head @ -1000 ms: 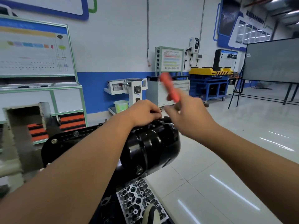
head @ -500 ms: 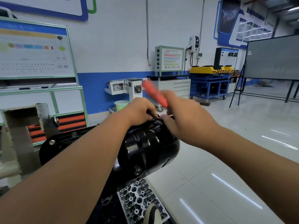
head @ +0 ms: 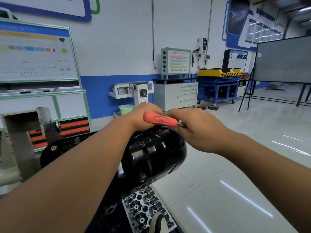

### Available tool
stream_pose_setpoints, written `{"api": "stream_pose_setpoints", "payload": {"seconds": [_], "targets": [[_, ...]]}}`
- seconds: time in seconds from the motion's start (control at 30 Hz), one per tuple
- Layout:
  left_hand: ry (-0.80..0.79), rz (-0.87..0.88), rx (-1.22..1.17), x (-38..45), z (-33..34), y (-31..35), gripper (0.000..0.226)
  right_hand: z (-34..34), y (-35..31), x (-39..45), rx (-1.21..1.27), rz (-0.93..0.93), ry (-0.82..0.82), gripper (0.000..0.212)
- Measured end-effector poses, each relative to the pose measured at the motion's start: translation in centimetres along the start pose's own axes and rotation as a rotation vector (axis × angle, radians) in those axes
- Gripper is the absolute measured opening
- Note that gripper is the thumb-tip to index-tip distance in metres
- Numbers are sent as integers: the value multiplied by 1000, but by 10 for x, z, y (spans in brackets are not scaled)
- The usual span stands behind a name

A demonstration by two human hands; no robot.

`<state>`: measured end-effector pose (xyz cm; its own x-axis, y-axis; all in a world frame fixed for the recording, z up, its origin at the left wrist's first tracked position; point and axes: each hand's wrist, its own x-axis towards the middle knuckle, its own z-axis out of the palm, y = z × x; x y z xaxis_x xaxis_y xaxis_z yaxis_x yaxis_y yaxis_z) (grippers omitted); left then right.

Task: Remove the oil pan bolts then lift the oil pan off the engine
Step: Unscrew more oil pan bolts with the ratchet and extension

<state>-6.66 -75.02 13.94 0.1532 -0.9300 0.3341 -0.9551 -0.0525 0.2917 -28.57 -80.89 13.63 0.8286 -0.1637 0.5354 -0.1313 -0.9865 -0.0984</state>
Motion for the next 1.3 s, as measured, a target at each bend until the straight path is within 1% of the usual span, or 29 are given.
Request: {"api": "stream_pose_setpoints", "payload": {"seconds": [0.03,0.07,0.13,0.17,0.2,0.23,0.27,0.3,0.33,0.37,0.4,0.43,0.47,0.5,0.57,0.6,0.67,0.8,0.9,0.97,1.03,1.13,1.17,1.2,1.3], "targets": [[-12,-1,17,1,1,0,12,2,-2,2,175,58,31,19],[-8,-1,58,2,2,0,14,4,-6,5,454,206,115,16],[9,8,158,3,3,1,20,12,-14,10,1075,680,310,11],[8,9,168,3,3,1,21,14,-17,12,1249,891,411,11],[2,6,161,4,2,1,21,17,-18,14,1296,1002,495,11],[2,5,152,5,2,0,20,20,-16,13,1242,998,533,10],[6,5,149,5,2,0,20,20,-14,11,1118,891,532,14],[18,8,150,6,3,-1,18,18,-13,9,916,714,492,21],[29,10,142,6,3,-2,17,15,-13,7,649,511,406,27],[38,9,109,6,3,-5,15,12,-11,7,367,345,286,30],[42,9,54,5,3,-6,14,12,-11,8,136,245,188,31],[39,10,5,5,2,-7,16,14,-10,9,-4,223,150,28],[37,12,-11,5,2,-7,16,15,-11,10,-38,273,167,23],[41,14,18,6,2,-7,14,16,-12,10,3,366,211,19],[44,10,71,7,3,-5,14,16,-12,8,176,601,255,25],[38,3,64,6,2,-4,16,16,-10,6,241,678,261,27],[25,-7,43,6,0,-2,17,15,-6,2,302,731,287,24],[25,-25,24,5,1,-2,17,23,-6,3,239,708,408,19],[64,-116,-119,6,0,-5,21,27,-8,2,290,657,480,27],[109,-164,-220,5,-1,-6,33,28,-7,-3,231,563,463,31],[145,-198,-246,3,-2,-7,41,29,-5,-8,158,453,434,33],[285,-289,-164,5,-4,-15,38,31,-3,-16,108,357,414,35],[321,-339,-174,8,-6,-18,38,31,-1,-16,122,356,421,33],[322,-381,-174,10,-5,-22,37,30,0,-17,146,375,425,31],[232,-438,-97,15,-1,-28,28,29,3,-14,210,488,381,28]]}}
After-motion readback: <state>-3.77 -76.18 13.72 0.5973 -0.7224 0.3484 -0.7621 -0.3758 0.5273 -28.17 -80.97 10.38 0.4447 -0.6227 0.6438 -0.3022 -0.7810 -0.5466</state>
